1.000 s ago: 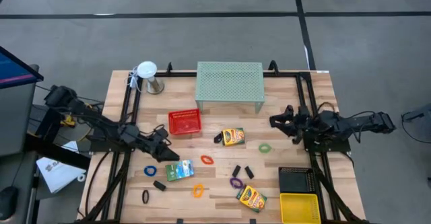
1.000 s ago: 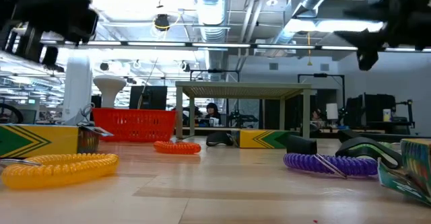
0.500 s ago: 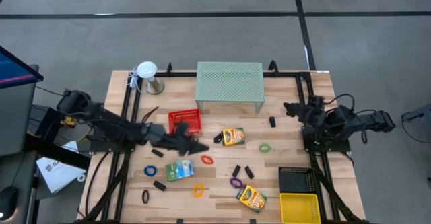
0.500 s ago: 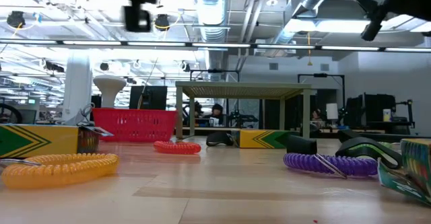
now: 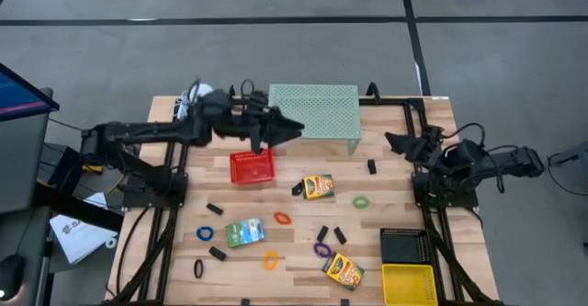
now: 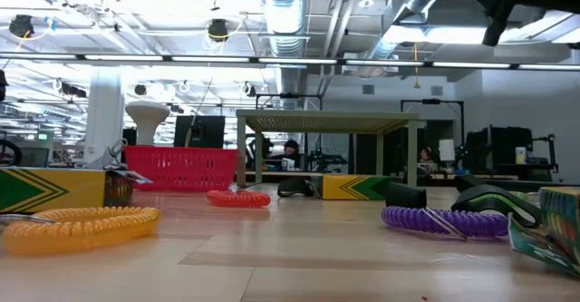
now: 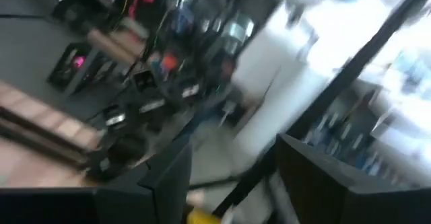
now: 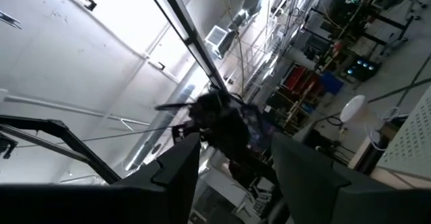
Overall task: Pick & Place Office Desk Supplies
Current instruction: Put the yellow crayon box into the red bin
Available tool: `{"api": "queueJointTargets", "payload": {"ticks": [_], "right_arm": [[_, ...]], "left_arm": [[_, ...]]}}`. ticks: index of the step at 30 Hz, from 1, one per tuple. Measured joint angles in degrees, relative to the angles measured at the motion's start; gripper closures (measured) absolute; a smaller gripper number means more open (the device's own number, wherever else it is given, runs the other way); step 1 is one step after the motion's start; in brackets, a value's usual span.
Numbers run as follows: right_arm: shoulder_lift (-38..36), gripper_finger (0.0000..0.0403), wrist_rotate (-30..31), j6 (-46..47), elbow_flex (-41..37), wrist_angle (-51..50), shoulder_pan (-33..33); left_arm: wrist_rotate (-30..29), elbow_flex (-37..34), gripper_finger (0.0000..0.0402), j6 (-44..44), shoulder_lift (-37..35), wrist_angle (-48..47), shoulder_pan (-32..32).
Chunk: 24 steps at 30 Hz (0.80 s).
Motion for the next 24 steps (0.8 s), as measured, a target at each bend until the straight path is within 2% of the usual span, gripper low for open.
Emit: {"api": "queueJointTargets", "payload": {"ticks": [4, 6, 8, 12, 17, 20, 22, 24], "right_arm": [[2.7, 0.022, 0.0, -0.1, 1.4, 0.0, 0.3], [3.8, 0.022, 0.0, -0.2, 1.9, 0.1, 0.3], [4.4, 0.022, 0.0, -0.2, 2.0, 0.1, 0.2], [5.0, 0.022, 0.0, -0.2, 2.0, 0.1, 0.2], [4.8, 0.022, 0.1, 0.0, 2.0, 0.3, 0.2], [4.7, 0.022, 0.0, 0.0, 2.1, 0.9, 0.5], [4.6, 0.022, 0.0, -0.1, 2.0, 1.4, 1.0], [4.5, 0.022, 0.0, -0.7, 2.0, 1.7, 1.5]], "left_arm": [[5.4, 9.8, 0.0185, 8.8, 1.3, -23.8, 0.4], [8.9, 12.9, 0.0183, 10.5, 2.0, -35.9, 0.0], [11.6, 14.3, 0.0183, 11.2, 2.8, -43.9, -1.3], [16.5, 14.4, 0.0182, 12.8, 4.0, -54.1, -6.4], [20.7, 14.4, 0.0179, 17.7, 6.5, -65.8, -16.2], [21.1, 14.4, 0.0178, 27.1, 7.6, -75.5, -23.0], [19.1, 14.2, 0.0178, 34.7, 8.2, -81.9, -27.2], [15.7, 14.2, 0.0178, 41.2, 9.1, -84.4, -31.3]]}}
